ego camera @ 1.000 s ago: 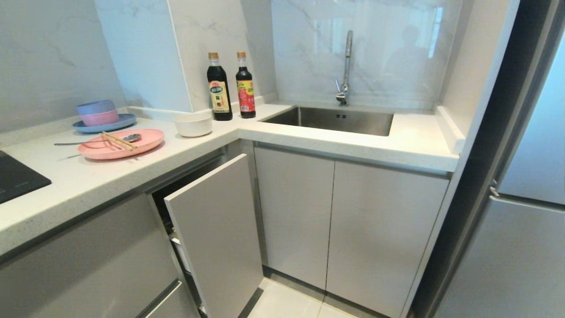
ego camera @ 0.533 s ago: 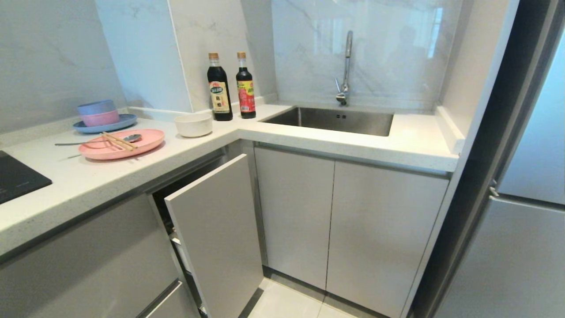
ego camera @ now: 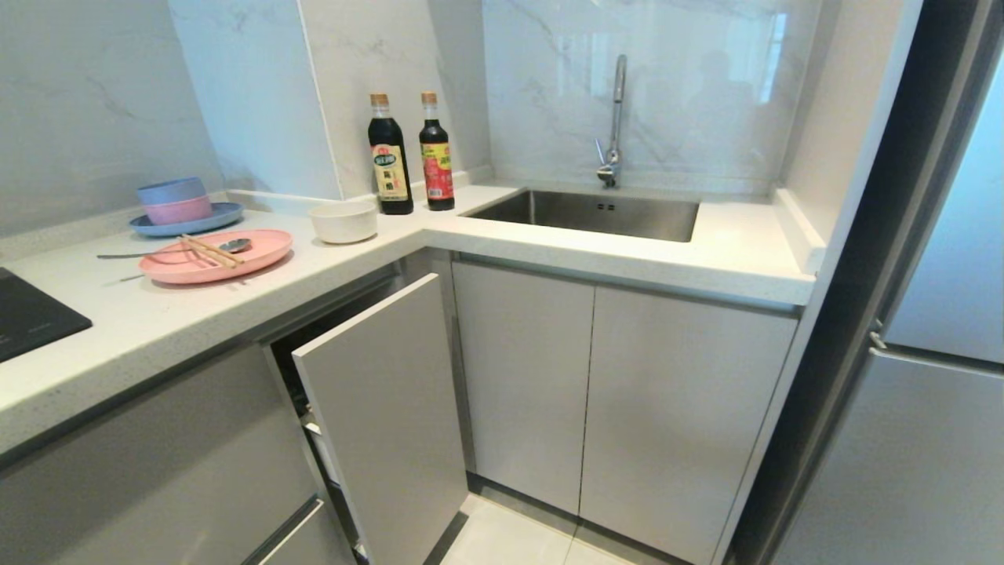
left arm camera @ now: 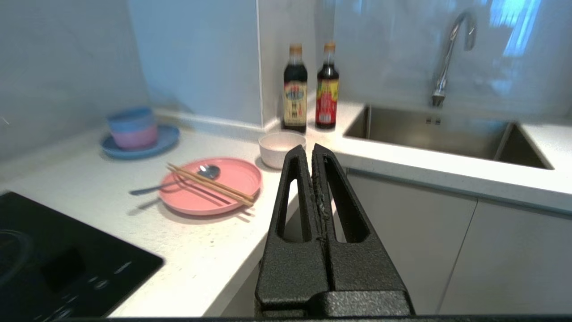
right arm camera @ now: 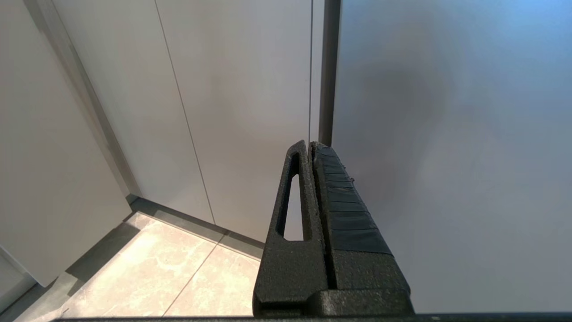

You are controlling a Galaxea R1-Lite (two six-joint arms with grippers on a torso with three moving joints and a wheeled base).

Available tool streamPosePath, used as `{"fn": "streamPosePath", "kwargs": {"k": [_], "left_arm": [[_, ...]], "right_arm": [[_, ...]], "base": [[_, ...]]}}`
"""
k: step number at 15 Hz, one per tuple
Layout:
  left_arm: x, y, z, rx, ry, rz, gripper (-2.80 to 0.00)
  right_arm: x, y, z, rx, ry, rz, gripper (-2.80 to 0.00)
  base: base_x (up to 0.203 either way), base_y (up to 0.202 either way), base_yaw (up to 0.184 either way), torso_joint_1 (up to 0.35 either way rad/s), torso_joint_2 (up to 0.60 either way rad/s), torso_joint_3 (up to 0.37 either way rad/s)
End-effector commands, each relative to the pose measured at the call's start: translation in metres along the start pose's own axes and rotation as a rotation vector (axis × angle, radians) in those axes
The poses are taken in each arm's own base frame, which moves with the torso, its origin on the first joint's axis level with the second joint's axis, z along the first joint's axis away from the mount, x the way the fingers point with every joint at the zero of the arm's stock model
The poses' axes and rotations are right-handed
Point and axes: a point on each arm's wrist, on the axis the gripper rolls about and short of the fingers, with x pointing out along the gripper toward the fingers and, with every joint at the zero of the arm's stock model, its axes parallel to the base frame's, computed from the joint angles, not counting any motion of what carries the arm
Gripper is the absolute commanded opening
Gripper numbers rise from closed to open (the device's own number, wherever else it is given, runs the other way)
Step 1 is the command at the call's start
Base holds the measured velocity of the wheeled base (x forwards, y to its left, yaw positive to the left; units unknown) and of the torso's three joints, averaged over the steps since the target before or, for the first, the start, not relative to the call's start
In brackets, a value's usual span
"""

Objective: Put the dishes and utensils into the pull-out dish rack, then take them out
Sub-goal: Open the cupboard

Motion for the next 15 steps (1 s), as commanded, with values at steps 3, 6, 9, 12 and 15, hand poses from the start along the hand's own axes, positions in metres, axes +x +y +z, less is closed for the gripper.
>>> {"fn": "streamPosePath", "kwargs": {"k": [3, 6, 9, 12, 15], "left_arm": [[0.13, -0.011, -0.028, -0.06, 0.384, -0.038, -2.8], [0.182, -0.02, -0.064, -0.072, 0.597, -0.055, -2.8], [0.226, -0.037, -0.095, -0.055, 0.703, -0.093, -2.8], [0.25, -0.059, -0.119, -0.006, 0.772, -0.157, -2.8], [0.267, -0.069, -0.144, 0.057, 0.829, -0.19, -2.8]], "right_arm": [[0.0, 0.0, 0.0, 0.0, 0.002, 0.0, -2.8], [0.0, 0.0, 0.0, 0.0, 0.002, 0.0, -2.8], [0.0, 0.0, 0.0, 0.0, 0.002, 0.0, -2.8], [0.0, 0.0, 0.0, 0.0, 0.002, 0.0, -2.8], [0.0, 0.0, 0.0, 0.0, 0.002, 0.0, -2.8]], "base": [[0.0, 0.0, 0.0, 0.0, 0.0, 0.0], [0.0, 0.0, 0.0, 0.0, 0.0, 0.0], [0.0, 0.0, 0.0, 0.0, 0.0, 0.0], [0.0, 0.0, 0.0, 0.0, 0.0, 0.0], [0.0, 0.0, 0.0, 0.0, 0.0, 0.0]]}}
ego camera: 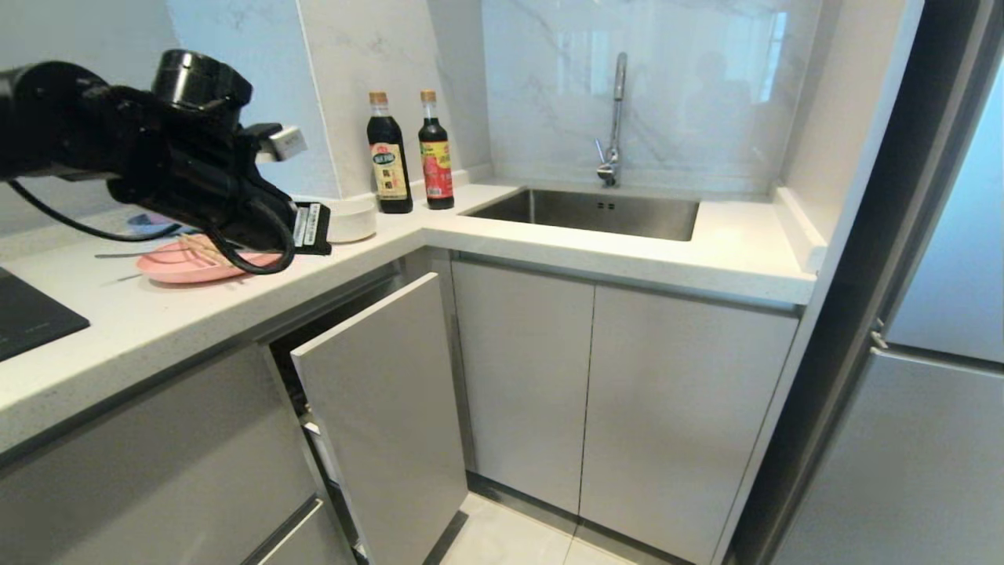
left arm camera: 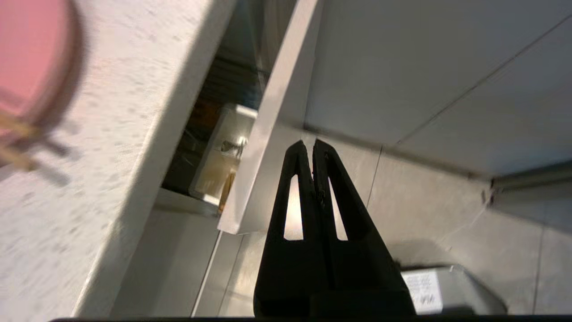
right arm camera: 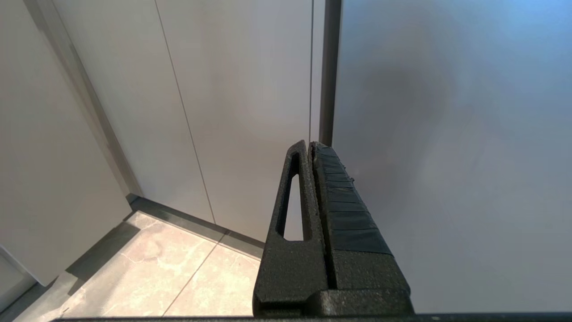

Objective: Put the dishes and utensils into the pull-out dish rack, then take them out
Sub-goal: Open the cupboard

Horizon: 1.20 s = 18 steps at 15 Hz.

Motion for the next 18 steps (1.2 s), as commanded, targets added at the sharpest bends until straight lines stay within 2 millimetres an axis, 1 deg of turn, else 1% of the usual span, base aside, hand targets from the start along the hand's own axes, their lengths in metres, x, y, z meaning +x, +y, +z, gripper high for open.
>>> {"fn": "streamPosePath", "kwargs": {"k": [1, 5, 8, 10, 13, 18], "left_arm": [[0.033, -0.003, -0.006, 0.024, 0.067, -0.004, 0.0], [0.07, -0.004, -0.01, 0.041, 0.085, 0.027, 0.0], [0.101, -0.008, -0.018, 0.071, 0.115, 0.02, 0.0], [0.118, -0.01, -0.023, 0.088, 0.134, 0.016, 0.0], [0.139, -0.01, -0.028, 0.094, 0.128, 0.022, 0.0], [0.164, -0.013, -0.04, 0.123, 0.173, 0.02, 0.0]], "right_arm": [[0.0, 0.0, 0.0, 0.0, 0.002, 0.0, -2.8], [0.0, 0.0, 0.0, 0.0, 0.002, 0.0, -2.8], [0.0, 0.0, 0.0, 0.0, 0.002, 0.0, -2.8], [0.0, 0.0, 0.0, 0.0, 0.002, 0.0, -2.8], [0.0, 0.0, 0.0, -0.001, 0.002, 0.0, -2.8], [0.0, 0.0, 0.0, 0.0, 0.002, 0.0, -2.8]], "base": [[0.0, 0.0, 0.0, 0.0, 0.0, 0.0], [0.0, 0.0, 0.0, 0.0, 0.0, 0.0], [0.0, 0.0, 0.0, 0.0, 0.0, 0.0], [0.0, 0.0, 0.0, 0.0, 0.0, 0.0], [0.0, 0.0, 0.0, 0.0, 0.0, 0.0], [0.0, 0.0, 0.0, 0.0, 0.0, 0.0]]}}
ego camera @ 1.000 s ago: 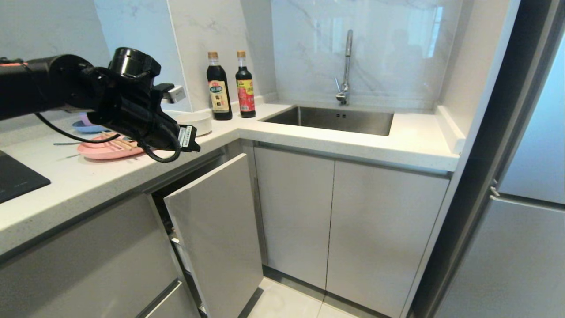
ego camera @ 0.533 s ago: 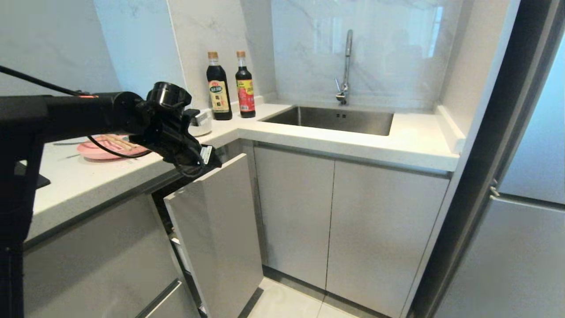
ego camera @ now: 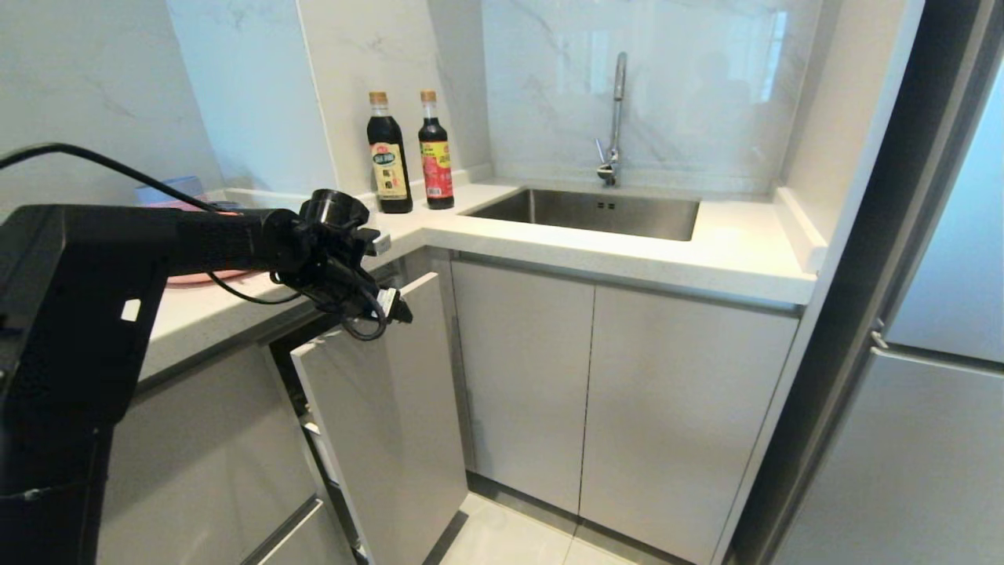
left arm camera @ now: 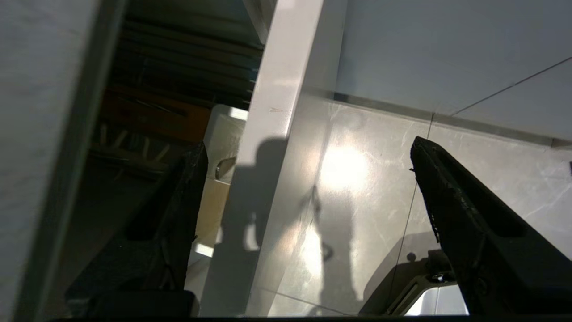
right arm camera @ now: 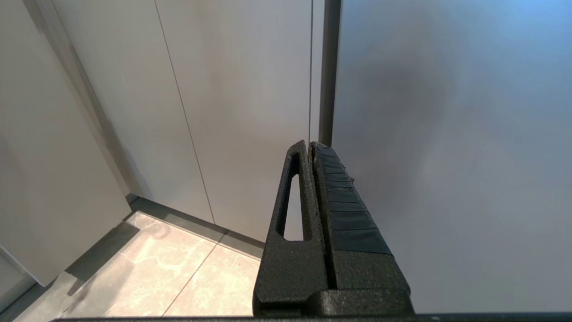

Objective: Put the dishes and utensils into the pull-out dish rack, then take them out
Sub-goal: Open the cupboard

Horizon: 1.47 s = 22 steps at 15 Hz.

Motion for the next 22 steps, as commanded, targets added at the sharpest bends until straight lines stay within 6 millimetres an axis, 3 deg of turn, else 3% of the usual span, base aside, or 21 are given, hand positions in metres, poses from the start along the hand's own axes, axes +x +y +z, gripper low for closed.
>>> {"fn": "streamPosePath", "kwargs": {"k": [1, 9, 18, 22], "left_arm": [[0.012, -0.005, -0.005, 0.009, 0.029, -0.008, 0.0], [-0.001, -0.046, -0.005, 0.041, 0.078, -0.083, 0.0], [-0.052, -0.099, -0.003, -0.041, 0.059, -0.376, 0.0], [-0.061, -0.12, -0.008, -0.038, 0.083, -0.449, 0.0]], "right_arm": [[0.0, 0.0, 0.0, 0.0, 0.002, 0.0, -2.8], [0.0, 0.0, 0.0, 0.0, 0.002, 0.0, -2.8], [0.0, 0.0, 0.0, 0.0, 0.002, 0.0, -2.8], [0.0, 0.0, 0.0, 0.0, 0.002, 0.0, -2.8]], "base": [[0.0, 0.0, 0.0, 0.0, 0.0, 0.0], [0.0, 0.0, 0.0, 0.0, 0.0, 0.0], [0.0, 0.0, 0.0, 0.0, 0.0, 0.0], [0.0, 0.0, 0.0, 0.0, 0.0, 0.0]]}}
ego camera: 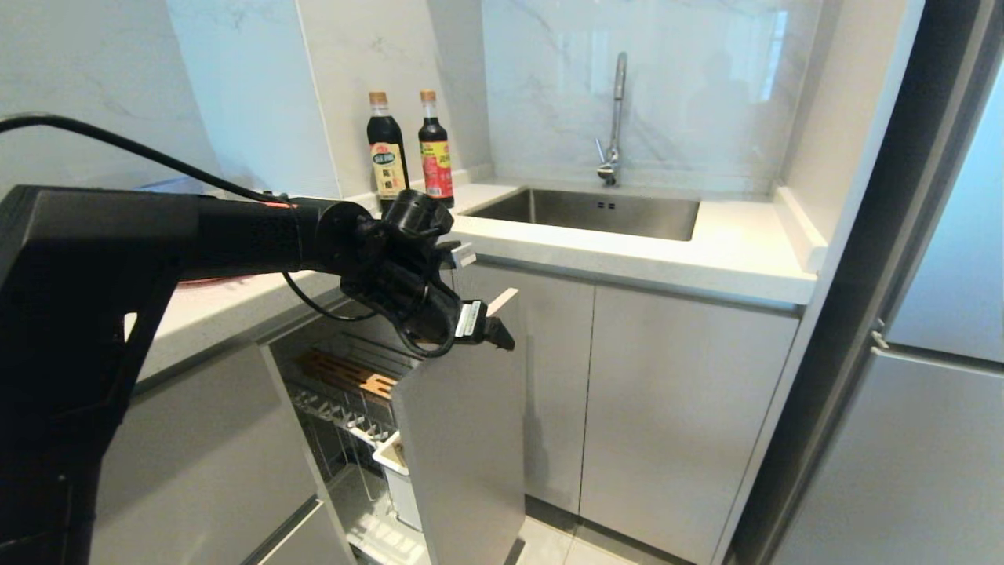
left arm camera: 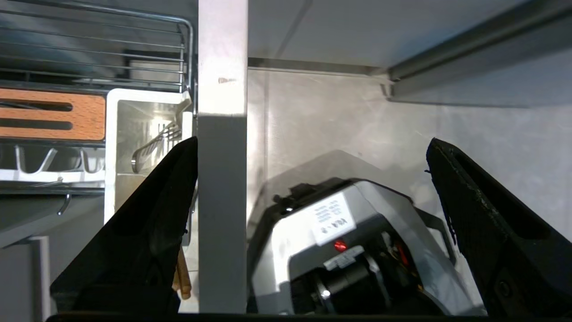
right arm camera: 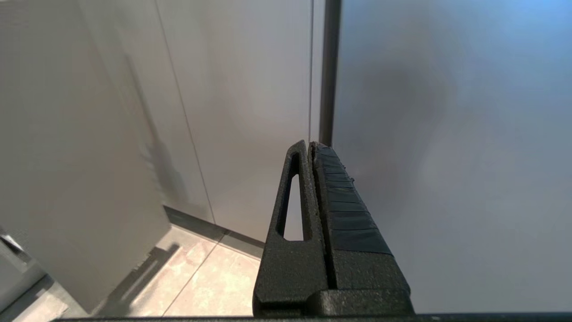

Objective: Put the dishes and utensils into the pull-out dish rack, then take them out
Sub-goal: Open the cupboard

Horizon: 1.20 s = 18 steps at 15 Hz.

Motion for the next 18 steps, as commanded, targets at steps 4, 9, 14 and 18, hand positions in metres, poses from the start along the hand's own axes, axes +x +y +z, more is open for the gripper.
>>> {"fn": "streamPosePath", "kwargs": {"k": [4, 9, 14, 18], "left_arm": [[-0.001, -0.031, -0.005, -0.044, 0.021, -0.078, 0.0], [-0.001, -0.055, -0.013, -0.067, 0.06, -0.167, 0.0], [0.002, -0.078, -0.022, -0.104, 0.106, -0.226, 0.0], [0.002, -0.097, -0.027, -0.141, 0.133, -0.253, 0.0]], "right_arm": [[0.0, 0.0, 0.0, 0.0, 0.002, 0.0, -2.8], [0.0, 0.0, 0.0, 0.0, 0.002, 0.0, -2.8], [0.0, 0.0, 0.0, 0.0, 0.002, 0.0, -2.8], [0.0, 0.0, 0.0, 0.0, 0.002, 0.0, -2.8]], "base": [[0.0, 0.0, 0.0, 0.0, 0.0, 0.0], [0.0, 0.0, 0.0, 0.0, 0.0, 0.0], [0.0, 0.0, 0.0, 0.0, 0.0, 0.0], [0.0, 0.0, 0.0, 0.0, 0.0, 0.0]]}}
